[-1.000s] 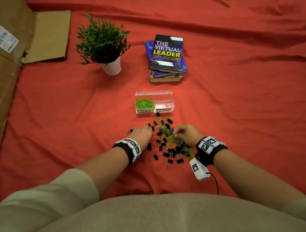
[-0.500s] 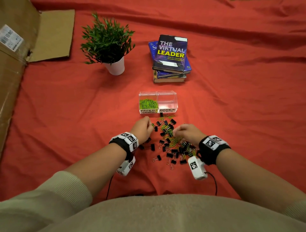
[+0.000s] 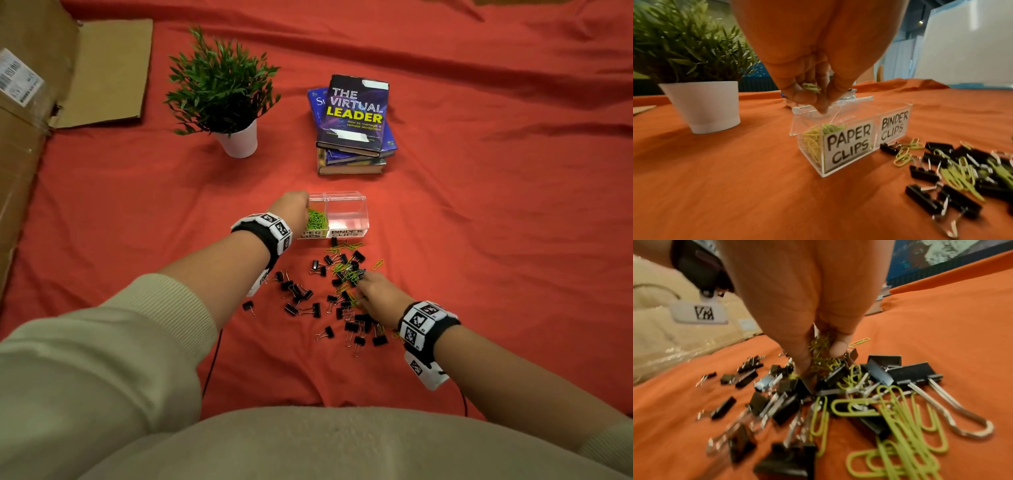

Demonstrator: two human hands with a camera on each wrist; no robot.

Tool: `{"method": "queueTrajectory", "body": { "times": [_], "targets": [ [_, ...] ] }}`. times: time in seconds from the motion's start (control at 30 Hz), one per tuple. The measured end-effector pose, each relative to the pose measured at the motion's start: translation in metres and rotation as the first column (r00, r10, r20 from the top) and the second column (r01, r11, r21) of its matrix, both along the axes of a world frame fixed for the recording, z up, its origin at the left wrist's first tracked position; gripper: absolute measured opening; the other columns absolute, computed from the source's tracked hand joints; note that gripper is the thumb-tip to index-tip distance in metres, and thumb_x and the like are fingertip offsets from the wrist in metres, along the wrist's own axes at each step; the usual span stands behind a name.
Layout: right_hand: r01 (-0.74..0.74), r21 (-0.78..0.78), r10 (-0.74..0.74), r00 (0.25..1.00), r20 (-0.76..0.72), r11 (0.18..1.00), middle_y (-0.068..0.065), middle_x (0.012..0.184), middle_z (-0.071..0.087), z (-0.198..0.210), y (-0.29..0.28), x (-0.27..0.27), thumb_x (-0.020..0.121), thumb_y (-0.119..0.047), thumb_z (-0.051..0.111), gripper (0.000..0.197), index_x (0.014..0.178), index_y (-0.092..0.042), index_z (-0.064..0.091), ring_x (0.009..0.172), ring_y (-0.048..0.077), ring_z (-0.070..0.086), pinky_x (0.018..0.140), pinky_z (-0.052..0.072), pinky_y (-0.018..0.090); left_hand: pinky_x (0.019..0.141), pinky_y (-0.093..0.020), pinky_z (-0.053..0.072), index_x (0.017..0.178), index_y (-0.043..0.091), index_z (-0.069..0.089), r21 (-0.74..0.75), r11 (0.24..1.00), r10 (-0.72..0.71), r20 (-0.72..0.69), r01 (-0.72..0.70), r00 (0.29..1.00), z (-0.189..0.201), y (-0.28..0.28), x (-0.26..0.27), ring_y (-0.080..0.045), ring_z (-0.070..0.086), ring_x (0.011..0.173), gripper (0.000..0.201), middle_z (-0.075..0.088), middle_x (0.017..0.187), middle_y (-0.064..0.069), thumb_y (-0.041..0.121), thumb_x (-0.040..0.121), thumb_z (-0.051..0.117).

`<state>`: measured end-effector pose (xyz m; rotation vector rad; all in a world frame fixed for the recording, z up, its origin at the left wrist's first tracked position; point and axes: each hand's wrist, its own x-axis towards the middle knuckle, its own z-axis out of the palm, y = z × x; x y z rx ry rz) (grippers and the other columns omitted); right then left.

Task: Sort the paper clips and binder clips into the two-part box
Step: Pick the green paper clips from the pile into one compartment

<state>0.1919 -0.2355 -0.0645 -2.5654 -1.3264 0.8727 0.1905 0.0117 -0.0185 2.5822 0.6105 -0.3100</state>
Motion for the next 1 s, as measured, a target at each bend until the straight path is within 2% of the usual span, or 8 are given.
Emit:
{"method": "queueTrajectory", "body": {
  "times": [0.13,0.23,0.37,0.5,0.6,0.77,0.93,1.0],
  "targets": [
    [0.223,-0.040,-0.226,0.943,-0.245,0.974,0.001,0.092,0.056,0.017,0.002,0.012,0.093,-0.027,0.052,0.014,0.093,-0.014,0.060,0.068,0.010,0.051,0.062,0.049,0.023,0.080,-0.037,0.050,0.118,0.019,0.058,0.132,0.984,-0.131,0.080,0.120,0.988,-0.001,-0.010,-0.014,-0.025,0.051,0.115,0.029,0.061,0.123,-0.002,0.011,0.091,0.048],
    [0.383,-0.039,-0.354,0.805,-0.476,0.923,-0.002,0.081,0.061,0.034,0.004,0.026,0.094,-0.028,0.053,0.012,0.090,-0.018,0.059,0.050,0.006,0.043,0.043,0.037,0.016,0.092,-0.033,0.046,0.113,0.017,0.059,0.248,0.952,-0.234,0.201,0.181,0.951,-0.010,-0.031,-0.032,-0.021,0.044,0.114,0.024,0.059,0.118,0.000,0.017,0.091,0.052],
    [0.554,-0.038,-0.413,0.571,-0.710,0.831,0.000,0.083,0.063,0.050,0.016,0.047,0.091,-0.022,0.057,0.009,0.084,-0.016,0.060,0.066,0.009,0.052,0.066,0.045,0.023,0.095,-0.033,0.048,0.116,0.014,0.059,0.103,0.937,-0.343,0.109,0.333,0.933,-0.037,-0.055,-0.054,-0.019,0.047,0.112,0.027,0.056,0.119,-0.002,0.009,0.091,0.051],
    [0.593,-0.027,-0.377,0.475,-0.796,0.804,0.000,0.078,0.061,0.066,0.042,0.062,0.092,-0.015,0.055,0.010,0.083,-0.012,0.060,0.068,0.012,0.051,0.065,0.044,0.024,0.086,-0.040,0.049,0.122,0.011,0.059,0.068,0.929,-0.364,-0.001,0.363,0.931,-0.050,-0.057,-0.071,-0.025,0.050,0.109,0.033,0.054,0.118,-0.006,0.010,0.091,0.047],
    [0.644,0.049,-0.397,0.528,-0.750,0.763,0.000,0.074,0.059,0.073,0.080,0.066,0.092,-0.013,0.057,0.011,0.081,-0.012,0.059,0.061,0.011,0.047,0.060,0.040,0.023,0.082,-0.042,0.049,0.119,0.009,0.057,0.075,0.934,-0.347,-0.044,0.350,0.937,-0.054,-0.047,-0.087,-0.028,0.051,0.107,0.033,0.051,0.114,-0.008,0.009,0.087,0.052],
    [0.493,0.242,-0.376,0.835,-0.401,0.836,-0.003,0.069,0.056,0.060,0.146,0.065,0.089,-0.014,0.060,0.004,0.085,-0.012,0.060,0.056,0.011,0.049,0.049,0.040,0.021,0.082,-0.042,0.048,0.112,0.007,0.058,0.101,0.939,-0.324,-0.074,0.330,0.943,-0.056,-0.035,-0.109,-0.029,0.050,0.105,0.026,0.051,0.111,-0.009,0.010,0.090,0.046],
    [0.262,0.180,-0.235,0.959,-0.158,0.948,0.010,0.110,0.067,0.045,0.162,0.057,0.089,-0.009,0.056,0.021,0.109,-0.009,0.063,0.099,0.025,0.061,0.081,0.047,0.030,0.083,-0.039,0.044,0.110,0.010,0.060,0.129,0.929,-0.335,-0.116,0.348,0.935,-0.051,-0.034,-0.121,-0.027,0.049,0.106,0.026,0.055,0.113,-0.007,0.019,0.090,0.046],
    [0.291,0.239,-0.249,0.950,-0.190,0.926,0.009,0.114,0.066,0.051,0.148,0.058,0.090,-0.005,0.052,0.026,0.112,-0.010,0.063,0.098,0.023,0.062,0.084,0.049,0.030,0.084,-0.038,0.043,0.108,0.011,0.059,0.136,0.932,-0.322,-0.107,0.335,0.941,-0.047,-0.035,-0.119,-0.027,0.049,0.108,0.024,0.054,0.112,-0.008,0.022,0.090,0.046]
  ]
}}
